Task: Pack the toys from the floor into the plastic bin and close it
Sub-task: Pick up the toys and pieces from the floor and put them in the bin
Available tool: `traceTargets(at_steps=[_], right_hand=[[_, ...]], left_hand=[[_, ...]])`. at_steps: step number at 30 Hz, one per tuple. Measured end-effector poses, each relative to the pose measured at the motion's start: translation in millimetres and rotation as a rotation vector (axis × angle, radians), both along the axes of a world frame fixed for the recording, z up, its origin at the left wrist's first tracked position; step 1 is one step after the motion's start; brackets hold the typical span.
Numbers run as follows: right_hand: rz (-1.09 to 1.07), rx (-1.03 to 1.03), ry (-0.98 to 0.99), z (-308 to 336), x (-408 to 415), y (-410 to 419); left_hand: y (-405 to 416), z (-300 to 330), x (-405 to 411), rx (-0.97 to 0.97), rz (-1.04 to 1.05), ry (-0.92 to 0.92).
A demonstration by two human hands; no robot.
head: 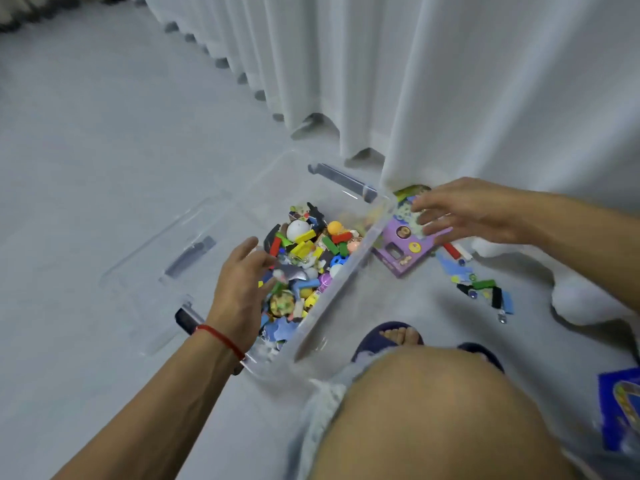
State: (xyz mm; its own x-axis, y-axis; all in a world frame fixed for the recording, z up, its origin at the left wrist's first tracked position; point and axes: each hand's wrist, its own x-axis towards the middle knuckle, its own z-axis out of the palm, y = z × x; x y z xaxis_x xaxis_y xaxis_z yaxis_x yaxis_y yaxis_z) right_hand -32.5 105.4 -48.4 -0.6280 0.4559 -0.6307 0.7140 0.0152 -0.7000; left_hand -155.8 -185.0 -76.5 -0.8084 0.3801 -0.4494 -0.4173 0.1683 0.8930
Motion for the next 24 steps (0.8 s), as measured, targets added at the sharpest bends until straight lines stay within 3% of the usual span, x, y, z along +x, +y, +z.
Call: traceTargets(at_steps=[4, 11, 16, 24], right_hand=[[-0.041, 0.323, -0.277, -22.3, 89.8, 49.7], [0.183, 0.459, -0.52, -84.9, 176.9, 64.0], [0.141, 0.402, -0.529, -166.7, 202.8, 59.6], [-0.303, 0.495, -0.328, -290.5, 202.2, 51.2]], left_hand=[[46.7, -11.5, 28.6, 0.033, -0.192, 0.032], [149.0, -58.7, 77.8, -0.11, -0.737, 0.26], [206.8, -140.4, 81.6, -0.429, -1.143, 0.646], [286.9, -245.1, 77.8, -0.54, -1.3, 1.292]])
